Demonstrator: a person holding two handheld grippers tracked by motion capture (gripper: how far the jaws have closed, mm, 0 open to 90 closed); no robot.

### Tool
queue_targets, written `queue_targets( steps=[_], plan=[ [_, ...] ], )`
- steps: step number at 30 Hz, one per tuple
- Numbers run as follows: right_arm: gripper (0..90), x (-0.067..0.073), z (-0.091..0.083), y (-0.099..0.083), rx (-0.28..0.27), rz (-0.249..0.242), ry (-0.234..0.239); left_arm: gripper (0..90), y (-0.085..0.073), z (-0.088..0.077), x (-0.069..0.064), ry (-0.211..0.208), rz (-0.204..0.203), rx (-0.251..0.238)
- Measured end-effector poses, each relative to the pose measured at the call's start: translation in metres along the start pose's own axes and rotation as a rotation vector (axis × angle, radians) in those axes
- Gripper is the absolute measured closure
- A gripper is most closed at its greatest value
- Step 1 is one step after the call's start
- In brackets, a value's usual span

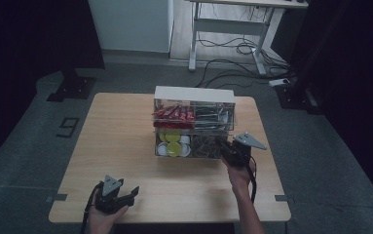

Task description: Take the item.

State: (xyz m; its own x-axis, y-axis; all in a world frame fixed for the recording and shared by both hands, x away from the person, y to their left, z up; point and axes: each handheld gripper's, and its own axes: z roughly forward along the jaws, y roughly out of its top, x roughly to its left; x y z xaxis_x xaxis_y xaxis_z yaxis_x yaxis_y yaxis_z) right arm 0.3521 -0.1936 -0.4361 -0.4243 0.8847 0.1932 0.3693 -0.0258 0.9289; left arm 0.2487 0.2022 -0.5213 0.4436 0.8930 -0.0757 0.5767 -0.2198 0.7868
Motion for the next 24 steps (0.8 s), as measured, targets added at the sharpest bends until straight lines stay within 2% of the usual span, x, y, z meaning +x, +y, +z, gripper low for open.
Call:
queue_targets(
  steps=[8, 14, 20, 24],
  plan=[
    [87.5, -0.002, 0.001, 0.001, -0.002, -0.012, 0.012, 31.9, 0.011, 0.005, -0.01, -0.012, 0.024, -0.006],
    [87.5, -0.001, 0.0, 0.002, 0.008, -0.02, 0.007, 31.7, 0.029, 0.015, -0.021, -0.015, 0.06, -0.02],
    [87.4, -0.002, 0.0, 0.003, 0.012, -0.027, 0.008, 31.6, 0.04, 0.021, -0.025, -0.002, 0.076, -0.029],
    [87.3, -0.003, -0.001, 0.004, 0.011, -0.015, 0.014, 31.6, 0.044, 0.024, -0.027, -0.002, 0.073, -0.033]
  ],
)
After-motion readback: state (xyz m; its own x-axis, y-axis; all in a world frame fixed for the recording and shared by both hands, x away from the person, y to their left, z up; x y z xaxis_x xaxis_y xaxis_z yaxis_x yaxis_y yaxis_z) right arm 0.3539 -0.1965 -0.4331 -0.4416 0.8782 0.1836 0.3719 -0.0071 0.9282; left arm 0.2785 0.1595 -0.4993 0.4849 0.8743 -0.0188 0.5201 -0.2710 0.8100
